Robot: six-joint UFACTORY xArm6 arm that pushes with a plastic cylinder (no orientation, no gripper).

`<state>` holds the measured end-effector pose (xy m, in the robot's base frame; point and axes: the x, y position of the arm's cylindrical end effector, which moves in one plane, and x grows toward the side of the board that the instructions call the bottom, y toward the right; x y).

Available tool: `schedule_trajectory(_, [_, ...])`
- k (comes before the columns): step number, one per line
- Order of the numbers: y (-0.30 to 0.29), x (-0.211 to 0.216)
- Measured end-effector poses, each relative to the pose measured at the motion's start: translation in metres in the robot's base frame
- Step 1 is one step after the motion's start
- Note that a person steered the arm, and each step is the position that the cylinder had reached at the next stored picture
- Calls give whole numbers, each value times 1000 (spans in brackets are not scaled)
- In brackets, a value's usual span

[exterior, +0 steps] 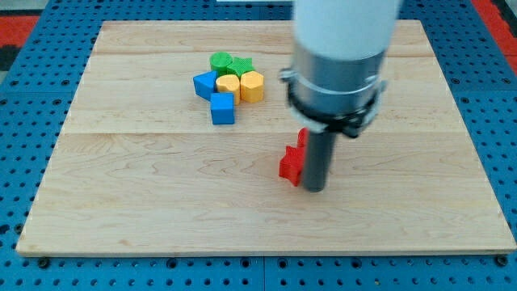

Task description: Separate the red blocks from each other

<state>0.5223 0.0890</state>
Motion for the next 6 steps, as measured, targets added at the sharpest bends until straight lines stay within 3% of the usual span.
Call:
schedule_trajectory(1, [44, -23])
schedule_trajectory(2, [38, -40])
schedule_trajectory(3, [-88, -22])
schedule_trajectory(4, [-80, -48])
schedule_trajectory(6, [0, -55])
